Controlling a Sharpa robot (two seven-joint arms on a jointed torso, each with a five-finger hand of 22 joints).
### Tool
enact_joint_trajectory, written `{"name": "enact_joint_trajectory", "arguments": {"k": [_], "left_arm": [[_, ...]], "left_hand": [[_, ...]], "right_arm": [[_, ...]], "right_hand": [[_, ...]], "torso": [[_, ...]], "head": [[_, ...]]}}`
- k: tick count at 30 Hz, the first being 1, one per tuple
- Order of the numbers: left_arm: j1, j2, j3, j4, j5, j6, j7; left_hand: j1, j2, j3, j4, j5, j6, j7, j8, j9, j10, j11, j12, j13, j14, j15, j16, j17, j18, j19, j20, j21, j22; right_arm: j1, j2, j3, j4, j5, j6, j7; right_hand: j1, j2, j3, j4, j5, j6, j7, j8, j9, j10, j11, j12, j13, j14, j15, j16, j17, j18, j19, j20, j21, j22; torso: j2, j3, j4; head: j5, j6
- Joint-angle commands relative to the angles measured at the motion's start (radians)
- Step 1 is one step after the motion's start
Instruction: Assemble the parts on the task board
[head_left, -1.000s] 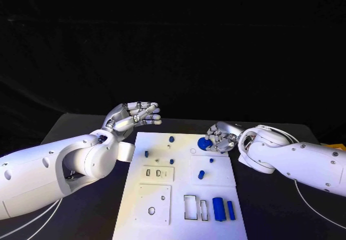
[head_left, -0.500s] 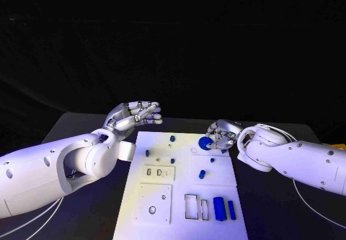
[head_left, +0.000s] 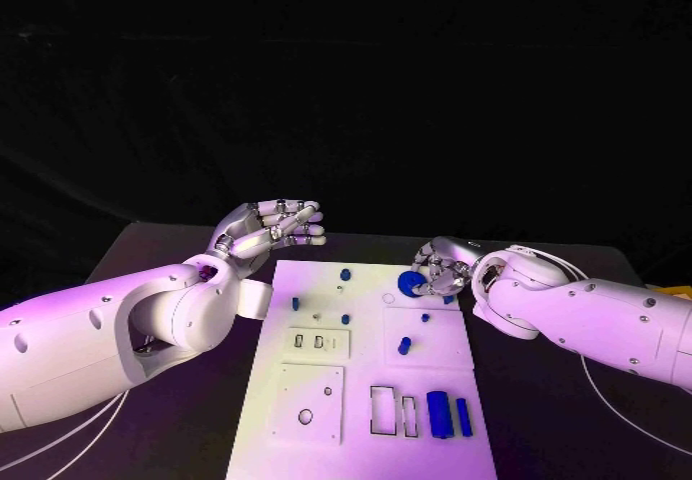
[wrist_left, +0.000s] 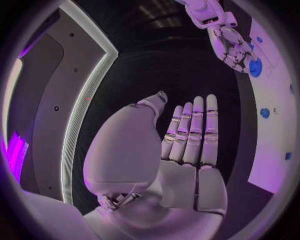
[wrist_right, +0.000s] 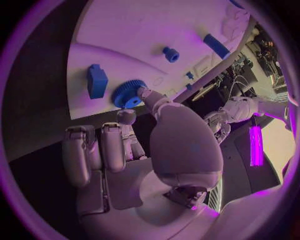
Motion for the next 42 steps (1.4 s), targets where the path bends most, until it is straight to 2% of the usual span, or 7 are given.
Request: {"name": "enact_joint_trajectory", "arguments": {"k": [1, 13, 15, 17, 23, 37, 42], "left_arm": [[0.002, 0.001, 0.001, 0.002, 0.002, 0.022, 0.008], [0.002, 0.000, 0.001, 0.002, 0.002, 0.024, 0.006], [0.002, 0.000, 0.001, 0.002, 0.002, 0.025, 0.005], [0.002, 0.000, 0.001, 0.002, 0.002, 0.025, 0.005], [0.002, -0.001, 0.001, 0.002, 0.002, 0.028, 0.002], [0.002, -0.002, 0.001, 0.000, 0.002, 0.031, -0.001], [0.002, -0.002, 0.001, 0.000, 0.002, 0.031, -0.001]], "left_hand": [[-0.008, 0.001, -0.001, -0.004, -0.005, -0.007, 0.003, -0.006, -0.001, 0.001, 0.006, -0.004, 0.000, -0.009, -0.001, -0.007, 0.001, 0.009, -0.009, -0.001, 0.003, 0.001], [-0.010, 0.001, -0.001, -0.005, -0.005, -0.007, 0.004, -0.007, -0.001, 0.001, 0.006, -0.006, 0.000, -0.009, -0.001, -0.008, 0.003, 0.009, -0.010, 0.000, 0.005, 0.002], [-0.010, 0.001, -0.001, -0.005, -0.005, -0.007, 0.004, -0.007, -0.001, 0.001, 0.006, -0.006, 0.000, -0.009, -0.001, -0.008, 0.003, 0.009, -0.010, 0.000, 0.005, 0.002], [-0.010, 0.001, -0.001, -0.005, -0.005, -0.007, 0.004, -0.007, -0.001, 0.001, 0.006, -0.006, 0.000, -0.009, -0.001, -0.008, 0.003, 0.009, -0.010, 0.000, 0.005, 0.002], [-0.010, 0.001, -0.001, -0.005, -0.005, -0.007, 0.004, -0.007, -0.001, 0.001, 0.006, -0.006, 0.000, -0.009, -0.001, -0.008, 0.003, 0.009, -0.010, 0.000, 0.005, 0.002], [-0.011, 0.001, -0.001, -0.006, -0.005, -0.008, 0.004, -0.008, -0.001, 0.001, 0.007, -0.008, 0.000, -0.010, -0.001, -0.009, 0.005, 0.009, -0.012, 0.000, 0.006, 0.002], [-0.011, 0.001, -0.001, -0.006, -0.005, -0.008, 0.004, -0.008, -0.001, 0.001, 0.007, -0.008, 0.000, -0.010, -0.001, -0.009, 0.005, 0.009, -0.012, 0.000, 0.006, 0.002]], "right_arm": [[-0.006, 0.006, -0.002, -0.012, -0.016, 0.019, -0.004], [-0.018, 0.020, -0.004, -0.024, -0.019, 0.025, 0.000], [-0.018, 0.020, -0.005, -0.023, -0.023, 0.011, 0.003], [-0.019, 0.019, -0.005, -0.021, -0.026, -0.013, 0.007], [-0.020, 0.016, -0.005, -0.016, -0.059, -0.093, 0.009], [-0.021, 0.013, -0.005, 0.005, -0.102, -0.156, 0.002], [-0.017, -0.001, -0.003, 0.058, -0.119, -0.179, 0.001]], "right_hand": [[0.006, 0.002, 0.006, 0.003, 0.005, -0.007, 0.003, 0.005, -0.002, -0.002, 0.002, -0.001, -0.001, 0.051, 0.006, 0.007, 0.001, -0.013, 0.042, 0.008, 0.005, 0.180], [0.011, 0.008, 0.019, 0.004, 0.006, 0.010, 0.002, 0.019, 0.002, 0.014, 0.001, 0.031, 0.035, 0.051, 0.006, 0.013, 0.010, -0.015, 0.046, 0.009, 0.009, 0.186], [0.013, 0.015, 0.031, 0.005, 0.008, 0.034, -0.002, 0.034, 0.006, 0.035, -0.003, 0.061, 0.067, 0.052, 0.004, 0.018, 0.016, -0.016, 0.051, 0.007, 0.014, 0.194], [0.030, 0.032, 0.068, -0.003, -0.030, 0.078, -0.015, 0.052, 0.011, 0.065, -0.014, 0.101, 0.109, 0.053, -0.005, 0.025, 0.026, -0.020, 0.061, 0.001, 0.022, 0.206], [0.036, 0.045, 0.120, -0.015, -0.006, 0.126, -0.031, 0.063, 0.017, 0.106, -0.028, 0.149, 0.164, 0.056, -0.017, 0.033, 0.037, -0.024, 0.072, -0.011, 0.031, 0.221], [0.033, 0.045, 0.136, -0.019, 0.010, 0.134, -0.034, 0.062, 0.018, 0.119, -0.031, 0.163, 0.181, 0.056, -0.020, 0.035, 0.040, -0.025, 0.076, -0.015, 0.035, 0.227], [0.032, 0.044, 0.137, -0.019, 0.011, 0.135, -0.034, 0.062, 0.018, 0.121, -0.031, 0.166, 0.185, 0.057, -0.020, 0.036, 0.042, -0.026, 0.077, -0.015, 0.036, 0.229]], "torso": [[0.000, -0.0001, -0.0007], [0.000, -0.0008, -0.0002], [-0.001, -0.0006, -0.0003], [-0.001, -0.0006, -0.0007], [-0.001, -0.0003, 0.0001], [0.000, -0.0003, -0.0007], [-0.001, -0.0010, -0.0010]], "head": [[0.001, -0.001], [0.001, -0.007], [0.002, -0.007], [0.002, -0.008], [0.002, -0.008], [0.002, -0.008], [0.003, -0.009]]}}
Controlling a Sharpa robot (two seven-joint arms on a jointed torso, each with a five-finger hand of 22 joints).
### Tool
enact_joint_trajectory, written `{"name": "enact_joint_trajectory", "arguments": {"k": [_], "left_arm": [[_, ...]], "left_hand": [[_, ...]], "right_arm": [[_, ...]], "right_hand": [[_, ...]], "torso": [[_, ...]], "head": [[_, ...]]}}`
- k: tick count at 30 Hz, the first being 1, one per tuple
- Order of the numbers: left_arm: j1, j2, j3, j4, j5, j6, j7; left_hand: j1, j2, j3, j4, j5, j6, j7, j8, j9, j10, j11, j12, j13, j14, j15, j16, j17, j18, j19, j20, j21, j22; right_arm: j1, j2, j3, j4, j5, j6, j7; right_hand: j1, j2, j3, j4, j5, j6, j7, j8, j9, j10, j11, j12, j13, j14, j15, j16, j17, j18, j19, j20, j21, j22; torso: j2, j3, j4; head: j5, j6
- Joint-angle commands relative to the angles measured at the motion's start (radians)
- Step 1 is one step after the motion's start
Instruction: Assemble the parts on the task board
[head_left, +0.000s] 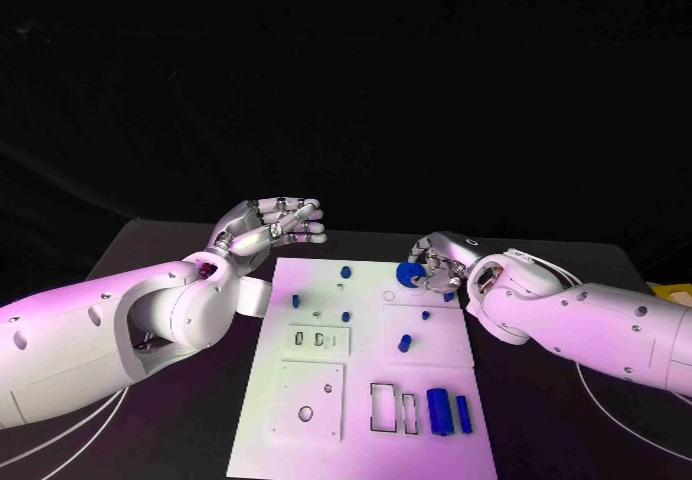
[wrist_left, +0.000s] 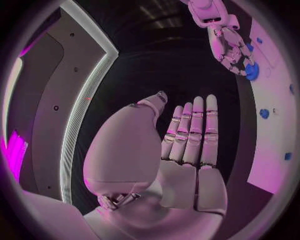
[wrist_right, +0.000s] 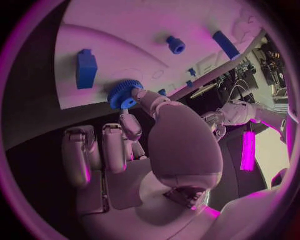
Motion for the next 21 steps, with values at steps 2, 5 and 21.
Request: {"name": "enact_joint_trajectory", "arguments": {"k": [2, 5, 21], "left_arm": [[0.002, 0.001, 0.001, 0.001, 0.002, 0.020, 0.003], [0.002, 0.001, 0.001, 0.000, 0.002, 0.020, 0.003], [0.002, 0.008, 0.001, -0.001, 0.002, 0.020, 0.004]], "left_hand": [[-0.011, 0.001, -0.001, -0.006, -0.005, -0.004, 0.001, -0.005, -0.001, 0.001, 0.007, -0.004, 0.000, -0.006, 0.003, -0.005, 0.002, 0.009, -0.005, 0.000, 0.006, 0.002], [-0.011, 0.001, 0.000, -0.007, -0.005, -0.005, 0.001, -0.006, -0.001, 0.001, 0.007, -0.005, 0.000, -0.007, 0.003, -0.005, 0.002, 0.009, -0.006, 0.001, 0.007, 0.002], [-0.010, 0.002, 0.000, -0.007, -0.005, -0.005, 0.001, -0.006, -0.001, 0.001, 0.007, -0.005, 0.000, -0.007, 0.003, -0.006, 0.003, 0.009, -0.006, 0.001, 0.007, 0.002]], "right_arm": [[0.010, -0.007, 0.002, 0.060, -0.059, -0.040, -0.012], [0.020, -0.003, 0.003, 0.093, -0.086, -0.043, -0.021], [0.028, 0.139, 0.002, 0.086, -0.154, -0.035, -0.053]], "right_hand": [[-0.009, 0.007, 0.007, 0.000, 0.007, 0.060, -0.027, 0.015, 0.006, 0.010, 0.001, 0.010, 0.007, 0.059, -0.005, 0.007, 0.033, -0.012, 0.080, -0.008, 0.007, 0.231], [-0.011, 0.006, 0.007, 0.000, 0.007, 0.060, -0.027, 0.014, 0.006, 0.011, 0.001, 0.010, 0.007, 0.059, -0.005, 0.008, 0.034, -0.012, 0.081, -0.008, 0.008, 0.232], [-0.018, 0.004, 0.009, 0.002, 0.006, 0.060, -0.027, 0.012, 0.006, 0.014, 0.001, 0.014, 0.011, 0.059, -0.005, 0.008, 0.035, -0.014, 0.084, -0.009, 0.011, 0.237]], "torso": [[-0.002, -0.0006, -0.0008], [-0.001, -0.0007, 0.0000], [0.002, -0.0025, 0.0021]], "head": [[0.001, -0.002], [-0.001, -0.002], [0.004, -0.009]]}}
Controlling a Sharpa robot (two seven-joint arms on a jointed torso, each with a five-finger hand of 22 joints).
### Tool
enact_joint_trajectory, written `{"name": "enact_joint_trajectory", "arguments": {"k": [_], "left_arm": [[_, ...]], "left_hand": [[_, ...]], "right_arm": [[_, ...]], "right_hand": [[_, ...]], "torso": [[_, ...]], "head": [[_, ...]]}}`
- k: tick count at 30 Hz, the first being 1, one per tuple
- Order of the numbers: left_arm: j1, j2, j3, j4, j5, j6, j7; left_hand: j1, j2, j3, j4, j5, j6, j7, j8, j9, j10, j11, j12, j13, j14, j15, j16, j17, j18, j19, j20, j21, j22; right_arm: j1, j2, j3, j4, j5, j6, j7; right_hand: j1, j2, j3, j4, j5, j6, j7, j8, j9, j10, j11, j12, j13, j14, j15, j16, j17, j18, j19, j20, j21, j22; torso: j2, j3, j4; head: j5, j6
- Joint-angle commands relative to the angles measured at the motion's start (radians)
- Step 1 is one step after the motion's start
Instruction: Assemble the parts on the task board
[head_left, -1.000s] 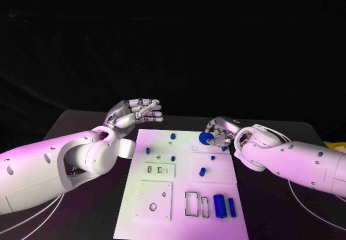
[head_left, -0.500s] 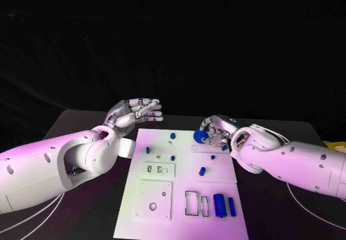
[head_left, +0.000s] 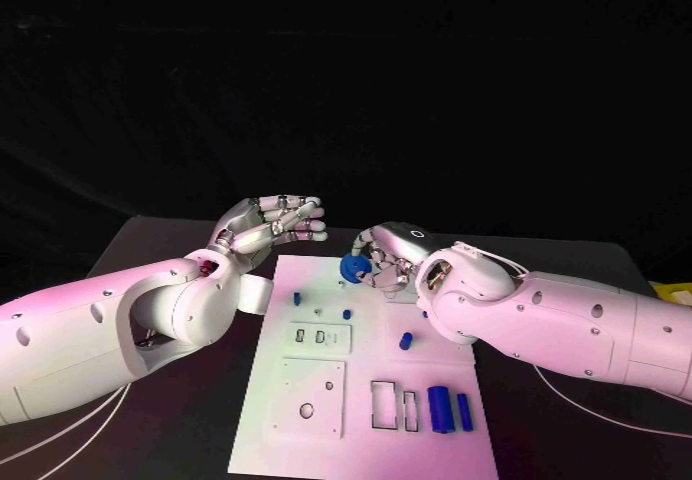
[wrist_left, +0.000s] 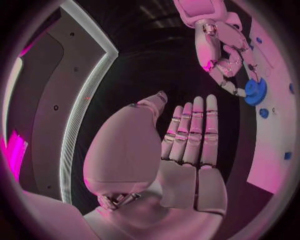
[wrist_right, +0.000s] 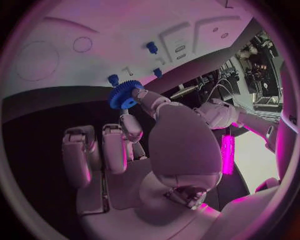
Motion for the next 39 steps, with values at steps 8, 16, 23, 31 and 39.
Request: {"name": "enact_joint_trajectory", "arguments": {"k": [8, 16, 23, 31, 39], "left_arm": [[0.002, 0.009, 0.001, 0.002, 0.002, 0.018, 0.006], [0.002, 0.011, 0.001, 0.002, 0.002, 0.018, 0.006], [0.002, 0.010, 0.001, 0.001, 0.002, 0.018, 0.006], [0.002, 0.010, 0.001, 0.001, 0.002, 0.018, 0.005], [0.002, 0.011, 0.001, 0.001, 0.002, 0.018, 0.005]], "left_hand": [[-0.009, 0.002, 0.001, -0.009, -0.005, -0.004, 0.001, -0.006, -0.001, 0.001, 0.007, -0.006, 0.000, -0.007, 0.003, -0.006, 0.002, 0.009, -0.007, 0.001, 0.004, 0.002], [-0.009, 0.002, 0.001, -0.009, -0.005, -0.004, 0.001, -0.006, -0.001, 0.001, 0.007, -0.006, 0.000, -0.007, 0.003, -0.006, 0.002, 0.009, -0.007, 0.001, 0.004, 0.002], [-0.009, 0.002, 0.001, -0.009, -0.005, -0.004, 0.001, -0.006, -0.001, 0.001, 0.007, -0.006, 0.000, -0.007, 0.003, -0.006, 0.002, 0.009, -0.007, 0.001, 0.004, 0.002], [-0.009, 0.002, 0.001, -0.009, -0.005, -0.004, 0.001, -0.006, -0.001, 0.001, 0.007, -0.006, 0.000, -0.007, 0.003, -0.006, 0.002, 0.009, -0.007, 0.001, 0.004, 0.002], [-0.009, 0.002, 0.001, -0.009, -0.005, -0.004, 0.001, -0.006, -0.001, 0.001, 0.007, -0.006, 0.000, -0.007, 0.003, -0.006, 0.002, 0.009, -0.007, 0.001, 0.004, 0.002]], "right_arm": [[-0.030, 0.085, -0.002, -0.071, -0.042, 0.013, -0.017], [-0.049, 0.117, -0.004, -0.116, -0.041, 0.032, -0.016], [-0.055, 0.125, -0.006, -0.133, -0.041, 0.044, -0.019], [-0.057, 0.129, -0.006, -0.142, -0.041, 0.051, -0.021], [-0.057, 0.137, -0.007, -0.156, -0.037, 0.057, -0.015]], "right_hand": [[-0.017, -0.003, 0.011, 0.003, 0.002, 0.057, -0.026, 0.008, 0.005, 0.007, 0.001, 0.003, 0.002, 0.059, -0.005, 0.005, 0.036, -0.014, 0.083, -0.009, 0.006, 0.236], [-0.021, -0.004, 0.012, 0.005, 0.001, 0.055, -0.025, 0.005, 0.004, 0.006, 0.002, 0.003, 0.002, 0.059, -0.004, 0.005, 0.035, -0.014, 0.083, -0.009, 0.006, 0.236], [-0.023, -0.005, 0.012, 0.005, 0.000, 0.054, -0.024, 0.003, 0.004, 0.006, 0.002, 0.002, 0.002, 0.059, -0.004, 0.006, 0.036, -0.013, 0.083, -0.009, 0.005, 0.235], [-0.029, -0.008, 0.014, 0.006, -0.002, 0.048, -0.022, -0.003, 0.002, 0.002, 0.004, -0.001, -0.001, 0.059, -0.003, 0.005, 0.034, -0.013, 0.080, -0.008, 0.003, 0.233], [-0.062, -0.038, 0.010, 0.014, -0.020, -0.030, 0.009, -0.076, -0.020, -0.033, 0.032, -0.036, -0.030, 0.056, 0.019, 0.001, 0.027, -0.009, 0.071, 0.010, -0.005, 0.222]], "torso": [[0.002, 0.0007, 0.0003], [0.002, 0.0007, 0.0001], [0.001, 0.0021, -0.0019], [0.001, 0.0029, -0.0025], [0.001, 0.0024, -0.0022]], "head": [[0.006, -0.009], [0.011, -0.015], [0.017, -0.019], [0.016, -0.019], [0.015, -0.019]]}}
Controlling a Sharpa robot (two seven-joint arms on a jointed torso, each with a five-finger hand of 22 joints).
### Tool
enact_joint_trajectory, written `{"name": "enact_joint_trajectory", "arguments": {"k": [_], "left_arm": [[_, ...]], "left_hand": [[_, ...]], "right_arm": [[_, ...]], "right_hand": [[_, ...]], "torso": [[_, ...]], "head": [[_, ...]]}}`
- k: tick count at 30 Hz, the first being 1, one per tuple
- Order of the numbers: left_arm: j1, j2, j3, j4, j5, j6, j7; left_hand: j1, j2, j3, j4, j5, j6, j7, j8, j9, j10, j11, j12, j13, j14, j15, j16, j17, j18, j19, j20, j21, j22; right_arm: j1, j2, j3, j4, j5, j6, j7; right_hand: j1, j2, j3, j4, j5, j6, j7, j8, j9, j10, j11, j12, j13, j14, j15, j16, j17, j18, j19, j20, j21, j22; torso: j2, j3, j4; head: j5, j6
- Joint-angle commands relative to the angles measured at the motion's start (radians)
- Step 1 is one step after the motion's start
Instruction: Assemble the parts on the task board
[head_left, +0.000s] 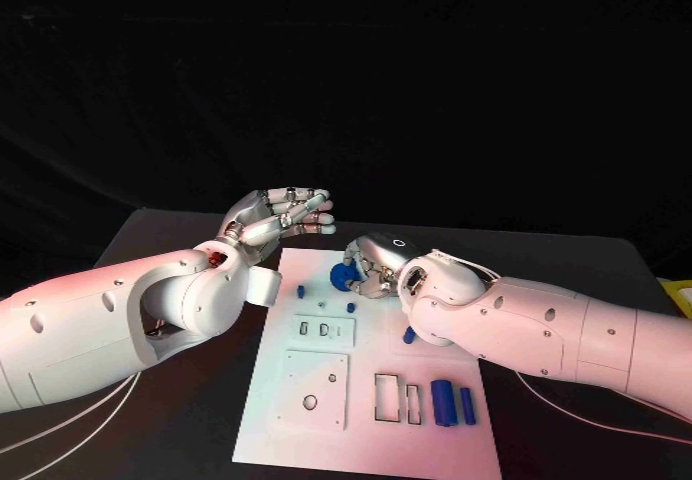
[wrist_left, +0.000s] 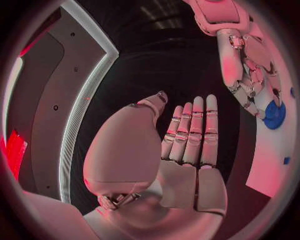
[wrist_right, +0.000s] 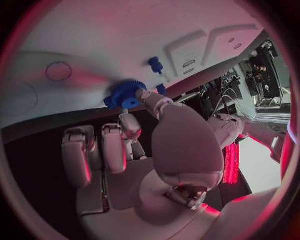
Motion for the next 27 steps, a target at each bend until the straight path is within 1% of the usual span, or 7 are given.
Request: {"name": "enact_joint_trajectory", "arguments": {"k": [1, 4, 8, 12, 14, 22, 27], "left_arm": [[0.002, 0.002, 0.001, 0.001, 0.002, 0.017, 0.005], [0.002, 0.002, 0.001, 0.001, 0.002, 0.017, 0.005], [0.002, 0.002, 0.001, 0.001, 0.002, 0.017, 0.005], [0.002, 0.001, 0.001, 0.000, 0.002, 0.017, 0.005], [0.002, 0.001, 0.001, -0.001, 0.002, 0.016, 0.004], [0.002, 0.000, 0.001, -0.003, 0.002, 0.016, 0.004], [0.002, 0.001, 0.001, -0.004, 0.002, 0.016, 0.004]], "left_hand": [[-0.009, 0.002, -0.001, -0.006, -0.005, -0.004, 0.001, -0.006, -0.001, 0.001, 0.007, -0.006, 0.000, -0.007, 0.003, -0.006, 0.001, 0.009, -0.007, 0.001, 0.004, 0.001], [-0.009, 0.002, -0.001, -0.006, -0.005, -0.004, 0.001, -0.006, -0.001, 0.001, 0.007, -0.006, 0.000, -0.007, 0.003, -0.006, 0.001, 0.009, -0.007, 0.001, 0.004, 0.001], [-0.009, 0.002, -0.001, -0.006, -0.005, -0.004, 0.001, -0.006, -0.001, 0.001, 0.007, -0.006, 0.000, -0.007, 0.003, -0.006, 0.001, 0.009, -0.007, 0.001, 0.004, 0.001], [-0.009, 0.003, 0.000, -0.009, -0.005, -0.004, 0.001, -0.007, -0.001, 0.002, 0.007, -0.007, 0.000, -0.008, 0.003, -0.008, 0.004, 0.010, -0.010, 0.001, 0.006, 0.002], [-0.009, 0.003, 0.000, -0.009, -0.005, -0.004, 0.001, -0.007, -0.001, 0.002, 0.007, -0.008, 0.000, -0.008, 0.003, -0.008, 0.004, 0.010, -0.010, 0.001, 0.006, 0.002], [-0.009, 0.003, 0.000, -0.009, -0.005, -0.004, 0.001, -0.007, -0.001, 0.002, 0.007, -0.008, 0.000, -0.008, 0.003, -0.008, 0.004, 0.010, -0.010, 0.001, 0.006, 0.002], [-0.009, 0.003, 0.000, -0.009, -0.005, -0.004, 0.001, -0.007, -0.001, 0.002, 0.007, -0.008, 0.000, -0.008, 0.003, -0.008, 0.004, 0.010, -0.010, 0.001, 0.006, 0.002]], "right_arm": [[-0.001, 0.003, -0.001, -0.006, -0.011, 0.021, -0.002], [-0.001, 0.004, -0.001, -0.009, -0.008, 0.021, -0.001], [-0.001, 0.005, -0.002, -0.010, 0.000, 0.023, 0.004], [-0.001, 0.005, -0.002, -0.009, 0.009, 0.029, 0.009], [-0.001, 0.005, -0.002, -0.009, 0.012, 0.035, 0.011], [-0.001, 0.002, -0.002, -0.010, 0.026, 0.050, 0.015], [-0.001, -0.009, -0.002, -0.004, 0.031, 0.022, 0.024]], "right_hand": [[-0.016, -0.006, -0.004, 0.004, -0.010, -0.033, 0.010, -0.028, -0.012, -0.013, 0.008, -0.013, -0.010, 0.054, 0.012, 0.001, 0.026, -0.009, 0.069, 0.012, -0.007, 0.219], [-0.026, -0.011, -0.016, 0.011, -0.012, -0.062, 0.016, -0.056, -0.019, -0.028, 0.015, -0.026, -0.022, 0.053, 0.019, 0.000, 0.024, -0.008, 0.067, 0.019, -0.009, 0.217], [-0.040, -0.013, -0.028, 0.022, -0.014, -0.069, 0.019, -0.069, -0.020, -0.031, 0.019, -0.028, -0.024, 0.052, 0.022, 0.000, 0.023, -0.007, 0.066, 0.023, -0.010, 0.216], [-0.053, -0.012, -0.037, 0.033, -0.012, -0.064, 0.019, -0.073, -0.019, -0.029, 0.019, -0.024, -0.020, 0.052, 0.024, 0.001, 0.025, -0.008, 0.067, 0.025, -0.009, 0.217], [-0.065, -0.006, -0.042, 0.045, 0.003, -0.055, 0.018, -0.076, -0.018, -0.026, 0.019, -0.021, -0.016, 0.053, 0.023, 0.004, 0.029, -0.008, 0.069, 0.026, -0.007, 0.220], [-0.084, 0.006, -0.049, 0.066, 0.021, -0.029, 0.014, -0.076, -0.012, -0.010, 0.016, -0.003, 0.003, 0.054, 0.021, 0.007, 0.033, -0.010, 0.072, 0.024, -0.005, 0.224], [-0.086, 0.009, -0.049, 0.069, 0.026, -0.026, 0.013, -0.077, -0.012, -0.009, 0.015, -0.001, 0.005, 0.054, 0.021, 0.007, 0.032, -0.009, 0.072, 0.024, -0.005, 0.224]], "torso": [[0.000, -0.0004, 0.0003], [0.000, -0.0007, 0.0002], [0.000, -0.0010, 0.0003], [0.001, -0.0009, 0.0002], [0.000, -0.0007, 0.0004], [0.000, -0.0010, 0.0004], [0.000, -0.0002, 0.0001]], "head": [[-0.001, 0.001], [-0.001, 0.001], [-0.001, 0.001], [-0.001, 0.000], [-0.002, 0.000], [-0.002, -0.002], [-0.001, 0.001]]}}
